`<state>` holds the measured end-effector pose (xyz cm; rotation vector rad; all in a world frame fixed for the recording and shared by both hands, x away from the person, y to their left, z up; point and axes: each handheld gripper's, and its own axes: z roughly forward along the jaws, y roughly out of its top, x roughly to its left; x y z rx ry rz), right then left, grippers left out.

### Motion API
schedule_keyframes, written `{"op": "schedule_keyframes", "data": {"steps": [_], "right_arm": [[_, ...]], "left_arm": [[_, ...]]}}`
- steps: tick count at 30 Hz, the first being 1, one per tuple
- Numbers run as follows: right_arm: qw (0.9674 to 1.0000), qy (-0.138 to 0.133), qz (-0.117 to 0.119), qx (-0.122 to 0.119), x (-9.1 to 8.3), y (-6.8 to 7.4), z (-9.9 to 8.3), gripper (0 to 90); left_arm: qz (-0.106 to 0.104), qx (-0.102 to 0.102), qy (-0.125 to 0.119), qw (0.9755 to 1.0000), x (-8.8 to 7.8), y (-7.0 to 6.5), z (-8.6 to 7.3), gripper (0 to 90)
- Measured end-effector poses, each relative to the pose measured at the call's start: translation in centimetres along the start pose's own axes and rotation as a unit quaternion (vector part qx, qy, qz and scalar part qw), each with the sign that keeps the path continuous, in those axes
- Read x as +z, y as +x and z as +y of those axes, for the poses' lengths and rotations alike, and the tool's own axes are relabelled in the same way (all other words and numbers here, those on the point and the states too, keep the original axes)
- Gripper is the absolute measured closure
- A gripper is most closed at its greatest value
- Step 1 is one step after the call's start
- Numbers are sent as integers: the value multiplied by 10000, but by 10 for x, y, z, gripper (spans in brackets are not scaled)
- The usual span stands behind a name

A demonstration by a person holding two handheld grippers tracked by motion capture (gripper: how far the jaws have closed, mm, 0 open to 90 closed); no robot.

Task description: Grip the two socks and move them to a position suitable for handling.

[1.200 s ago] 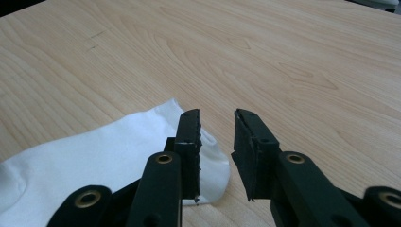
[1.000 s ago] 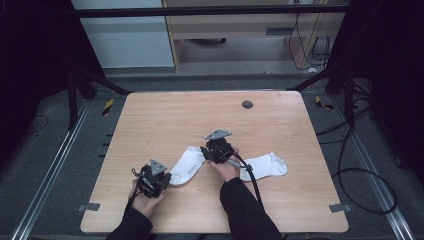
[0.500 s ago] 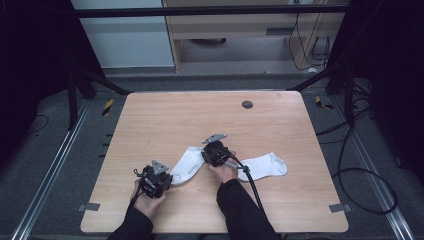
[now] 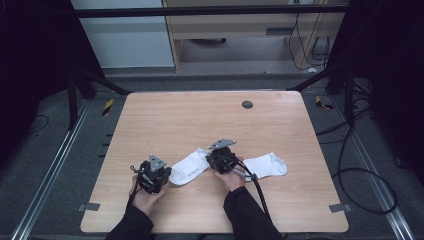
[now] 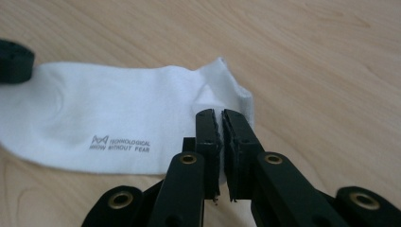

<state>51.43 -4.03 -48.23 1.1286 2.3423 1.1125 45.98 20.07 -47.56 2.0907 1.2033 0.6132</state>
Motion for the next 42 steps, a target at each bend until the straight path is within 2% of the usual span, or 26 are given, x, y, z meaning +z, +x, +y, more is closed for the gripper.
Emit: {"op": "schedule_keyframes", "data": {"steps": [2, 8, 15, 19, 23, 26, 29, 31, 33, 35, 38, 39, 40, 42], "right_arm": [[10000, 14, -27, 36, -5, 2, -7, 848], [9994, 39, 96, 320, -12, 6, -26, 828], [9992, 83, 165, 352, -11, 9, -36, 778], [9994, -110, 138, 300, -18, 8, -33, 692], [9984, -487, 128, 254, -34, 2, -26, 597], [9971, -689, 80, 302, -47, -8, -19, 524], [9962, -755, -7, 427, -60, -24, -16, 479], [9958, -798, -91, 427, -68, -36, -17, 468], [9951, -841, -208, 478, -78, -48, -20, 461], [9940, -880, -325, 560, -86, -60, -24, 453], [9927, -888, -538, 609, -99, -79, -32, 434], [9924, -880, -591, 625, -103, -84, -36, 430], [9921, -874, -646, 625, -107, -90, -39, 424], [9920, -808, -718, 651, -114, -100, -46, 423]], "left_arm": [[36, 48, 5, 10000, 5, -1, 3, 899], [216, 128, 64, 9997, 16, 3, 9, 899], [292, 101, 59, 9995, 23, 6, 9, 892], [244, 14, -157, 9996, 16, 7, 10, 769], [125, -112, -440, 9989, 6, 5, 15, 644], [-33, -188, -592, 9981, -1, -1, 20, 569], [-146, -130, -700, 9974, -6, -9, 27, 510], [-226, -107, -780, 9966, -9, -15, 31, 481], [-271, -80, -820, 9962, -9, -19, 33, 459], [-390, 63, -826, 9958, -7, -32, 39, 449], [-508, 119, -841, 9951, -3, -46, 46, 443], [-508, 119, -841, 9951, -3, -46, 46, 442], [-565, 146, -847, 9947, 1, -54, 51, 440], [-610, 175, -855, 9943, 5, -62, 55, 440]]}}
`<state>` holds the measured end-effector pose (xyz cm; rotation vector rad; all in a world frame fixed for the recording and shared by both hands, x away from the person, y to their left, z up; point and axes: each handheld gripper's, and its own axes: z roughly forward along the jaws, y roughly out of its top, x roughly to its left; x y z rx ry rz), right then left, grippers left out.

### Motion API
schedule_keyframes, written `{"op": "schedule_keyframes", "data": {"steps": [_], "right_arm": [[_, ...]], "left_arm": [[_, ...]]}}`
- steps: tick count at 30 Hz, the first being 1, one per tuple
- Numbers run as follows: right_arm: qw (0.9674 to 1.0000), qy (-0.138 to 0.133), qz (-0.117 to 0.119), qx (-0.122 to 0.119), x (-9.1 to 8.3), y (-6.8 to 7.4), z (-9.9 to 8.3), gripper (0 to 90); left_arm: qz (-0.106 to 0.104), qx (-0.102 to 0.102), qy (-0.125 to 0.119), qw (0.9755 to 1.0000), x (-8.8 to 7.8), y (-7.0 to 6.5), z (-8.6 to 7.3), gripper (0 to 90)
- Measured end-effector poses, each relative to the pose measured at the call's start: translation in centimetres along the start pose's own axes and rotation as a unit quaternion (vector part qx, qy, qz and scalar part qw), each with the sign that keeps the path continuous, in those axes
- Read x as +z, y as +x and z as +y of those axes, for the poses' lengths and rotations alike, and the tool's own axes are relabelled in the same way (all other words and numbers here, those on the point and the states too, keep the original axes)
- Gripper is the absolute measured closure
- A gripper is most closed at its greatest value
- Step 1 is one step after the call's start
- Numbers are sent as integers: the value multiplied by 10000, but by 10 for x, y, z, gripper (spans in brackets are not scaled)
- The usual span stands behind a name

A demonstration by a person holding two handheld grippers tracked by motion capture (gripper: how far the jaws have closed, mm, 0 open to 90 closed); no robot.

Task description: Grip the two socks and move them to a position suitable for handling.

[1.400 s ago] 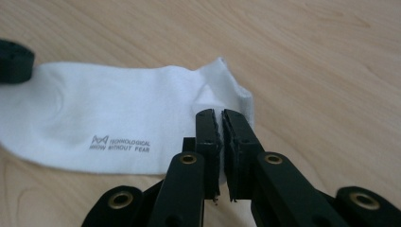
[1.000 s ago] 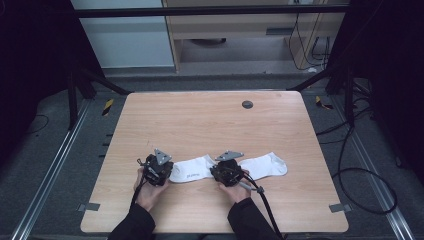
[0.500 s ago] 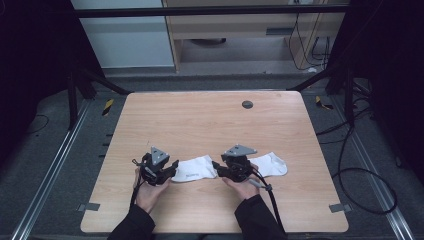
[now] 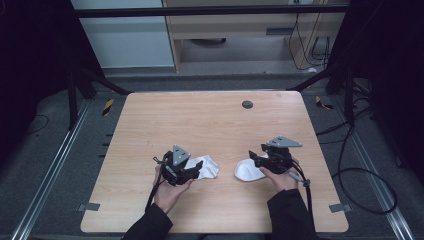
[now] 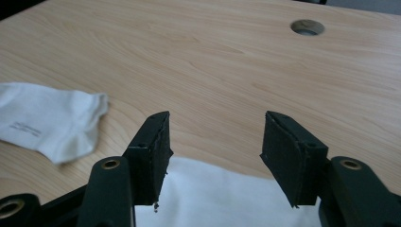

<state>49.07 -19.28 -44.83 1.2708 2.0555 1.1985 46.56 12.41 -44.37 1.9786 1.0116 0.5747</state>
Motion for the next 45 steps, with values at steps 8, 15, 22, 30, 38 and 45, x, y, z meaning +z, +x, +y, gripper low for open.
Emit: {"op": "schedule_keyframes", "data": {"steps": [8, 15, 22, 30, 38, 45], "right_arm": [[9994, 66, -336, 32, -22, -37, -20, 411], [9981, 133, -562, 226, -33, -61, -35, 423], [9973, 286, -640, 226, -28, -74, -44, 459], [9973, 427, -570, 187, -21, -74, -46, 500], [9972, 581, -460, 122, -14, -71, -49, 522], [9968, 659, -446, 45, -8, -70, -51, 532]], "left_arm": [[-307, 67, 62, 9995, 20, -30, 14, 464], [-422, 172, 97, 9989, 39, -54, 22, 500], [-444, 293, 253, 9983, 59, -73, 19, 523], [-486, 254, 437, 9975, 80, -86, 15, 533], [-428, 263, 601, 9969, 88, -89, 11, 567], [-413, 225, 721, 9963, 96, -90, 7, 602]]}}
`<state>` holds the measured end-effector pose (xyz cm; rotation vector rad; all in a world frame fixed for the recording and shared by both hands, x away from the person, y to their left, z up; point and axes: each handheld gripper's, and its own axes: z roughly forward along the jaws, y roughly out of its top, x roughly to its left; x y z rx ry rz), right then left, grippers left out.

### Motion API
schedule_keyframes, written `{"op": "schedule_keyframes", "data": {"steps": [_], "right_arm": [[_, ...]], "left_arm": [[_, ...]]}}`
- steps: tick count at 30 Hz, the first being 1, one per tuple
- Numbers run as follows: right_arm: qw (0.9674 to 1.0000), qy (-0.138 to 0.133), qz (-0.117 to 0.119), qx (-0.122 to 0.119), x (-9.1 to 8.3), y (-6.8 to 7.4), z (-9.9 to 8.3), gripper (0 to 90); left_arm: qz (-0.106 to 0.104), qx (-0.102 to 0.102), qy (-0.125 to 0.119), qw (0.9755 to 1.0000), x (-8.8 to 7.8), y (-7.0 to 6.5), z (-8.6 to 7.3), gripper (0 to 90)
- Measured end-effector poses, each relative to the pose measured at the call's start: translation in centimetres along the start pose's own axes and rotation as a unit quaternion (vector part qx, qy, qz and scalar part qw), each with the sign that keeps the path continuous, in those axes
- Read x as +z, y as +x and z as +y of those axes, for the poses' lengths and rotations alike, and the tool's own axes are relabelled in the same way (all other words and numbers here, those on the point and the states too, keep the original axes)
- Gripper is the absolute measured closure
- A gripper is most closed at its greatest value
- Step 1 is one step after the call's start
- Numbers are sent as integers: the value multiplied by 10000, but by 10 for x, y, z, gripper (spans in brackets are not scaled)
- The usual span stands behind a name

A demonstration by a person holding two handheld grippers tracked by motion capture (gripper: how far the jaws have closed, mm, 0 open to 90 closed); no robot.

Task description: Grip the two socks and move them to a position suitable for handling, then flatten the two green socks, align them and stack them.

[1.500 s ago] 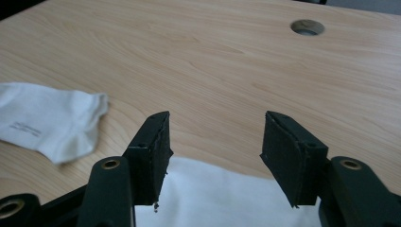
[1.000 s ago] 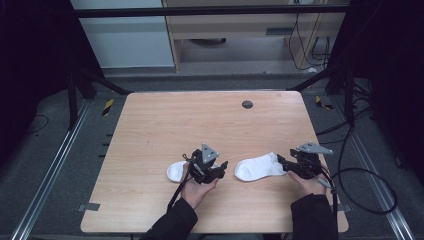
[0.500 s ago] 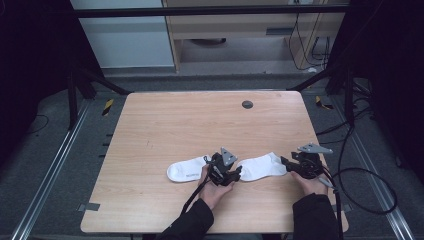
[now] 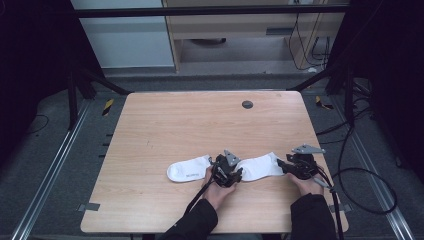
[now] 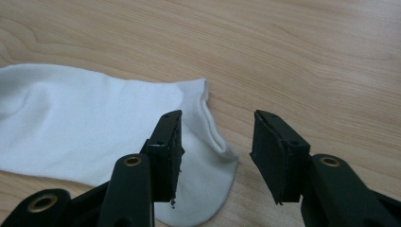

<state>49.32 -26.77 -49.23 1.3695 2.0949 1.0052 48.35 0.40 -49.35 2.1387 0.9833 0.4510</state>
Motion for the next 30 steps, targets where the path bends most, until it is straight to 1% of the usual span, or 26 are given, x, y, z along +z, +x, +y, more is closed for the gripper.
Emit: {"op": "schedule_keyframes", "data": {"steps": [3, 5, 6, 7, 8, 12, 15, 18, 20, 22, 24, 28, 29, 30], "right_arm": [[10000, 43, 11, 0, 2, 0, -1, 544], [10000, 71, 27, -30, 4, 0, -1, 551], [9999, 118, 31, -26, 5, 1, -1, 555], [9999, 123, 26, -74, 6, 1, -1, 557], [9999, 127, 39, -71, 6, 1, -2, 560], [9998, 174, 39, -66, 8, 0, -2, 590], [9997, 225, -4, -70, 10, -1, -2, 627], [9996, 256, 26, -62, 11, -1, -3, 677], [9996, 268, 17, -65, 11, -1, -3, 727], [9996, 286, 13, -48, 10, 0, -2, 799], [9995, 320, 34, -29, 9, -1, -2, 847], [9997, 234, 106, 17, 4, 0, 1, 856], [9997, 197, 113, 23, 2, 1, 2, 856], [9998, 163, 130, 16, 0, 2, 2, 857]], "left_arm": [[29, -6, 69, 10000, 3, 1, -2, 626], [19, -47, 94, 9999, 4, 3, -3, 647], [2, -88, 84, 9999, 5, 3, -3, 660], [-6, -118, 85, 9999, 5, 4, -3, 669], [-7, -146, 82, 9999, 4, 4, -3, 680], [-21, -154, 86, 9998, 6, 4, -3, 720], [-19, -168, 92, 9998, 6, 3, -3, 762], [-30, -161, 97, 9998, 6, 2, -3, 806], [-30, -149, 101, 9998, 6, 1, -3, 839], [-43, -158, 96, 9998, 6, 0, -2, 866], [-41, -150, 86, 9998, 6, 0, -2, 879], [-73, -180, 102, 9998, 5, 1, -2, 884], [-142, -213, 81, 9996, 4, 1, -2, 884], [-154, -202, 86, 9996, 2, 2, -2, 884]]}}
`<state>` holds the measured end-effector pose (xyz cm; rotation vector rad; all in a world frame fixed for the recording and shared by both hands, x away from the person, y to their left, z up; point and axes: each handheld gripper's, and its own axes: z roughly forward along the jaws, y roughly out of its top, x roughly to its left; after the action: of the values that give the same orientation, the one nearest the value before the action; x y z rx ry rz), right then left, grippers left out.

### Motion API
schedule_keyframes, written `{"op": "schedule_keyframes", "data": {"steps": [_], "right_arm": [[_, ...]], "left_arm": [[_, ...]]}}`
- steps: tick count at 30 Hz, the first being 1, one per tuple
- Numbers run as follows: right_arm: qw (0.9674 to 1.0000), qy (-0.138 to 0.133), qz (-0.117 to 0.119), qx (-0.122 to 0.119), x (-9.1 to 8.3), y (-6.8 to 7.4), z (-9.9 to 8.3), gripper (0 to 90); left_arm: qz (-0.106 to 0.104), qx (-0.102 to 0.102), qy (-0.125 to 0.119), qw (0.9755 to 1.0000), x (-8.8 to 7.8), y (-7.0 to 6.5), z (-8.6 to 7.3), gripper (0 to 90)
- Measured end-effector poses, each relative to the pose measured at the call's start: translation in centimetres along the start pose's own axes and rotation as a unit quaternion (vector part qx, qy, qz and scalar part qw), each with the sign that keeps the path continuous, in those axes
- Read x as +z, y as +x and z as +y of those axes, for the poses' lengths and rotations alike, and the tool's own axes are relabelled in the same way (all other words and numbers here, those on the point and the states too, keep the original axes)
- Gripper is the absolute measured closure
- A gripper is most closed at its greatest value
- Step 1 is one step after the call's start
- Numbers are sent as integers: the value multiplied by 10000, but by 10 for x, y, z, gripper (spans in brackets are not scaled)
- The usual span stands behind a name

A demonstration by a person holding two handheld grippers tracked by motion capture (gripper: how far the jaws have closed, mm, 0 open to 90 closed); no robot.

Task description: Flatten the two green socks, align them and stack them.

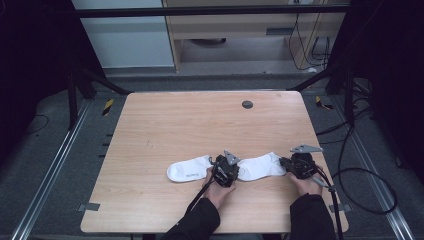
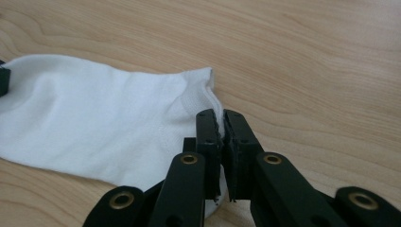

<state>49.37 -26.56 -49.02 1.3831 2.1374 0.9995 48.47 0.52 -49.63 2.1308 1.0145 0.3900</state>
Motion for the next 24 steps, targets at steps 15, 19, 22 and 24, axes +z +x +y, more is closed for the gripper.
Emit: {"op": "schedule_keyframes", "data": {"steps": [15, 19, 22, 24], "right_arm": [[9987, -375, 325, -131, -39, 30, 12, 857], [9982, -396, 381, -253, -43, 44, 14, 857], [9978, -399, 451, -284, -45, 54, 13, 857], [9975, -398, 490, -323, -46, 62, 13, 857]], "left_arm": [[-134, 211, -141, 9996, -47, 7, 0, 885], [-134, 234, -169, 9995, -68, 14, -5, 885], [-120, 255, -149, 9995, -80, 18, -9, 885], [-112, 266, -132, 9995, -83, 19, -11, 884]]}}
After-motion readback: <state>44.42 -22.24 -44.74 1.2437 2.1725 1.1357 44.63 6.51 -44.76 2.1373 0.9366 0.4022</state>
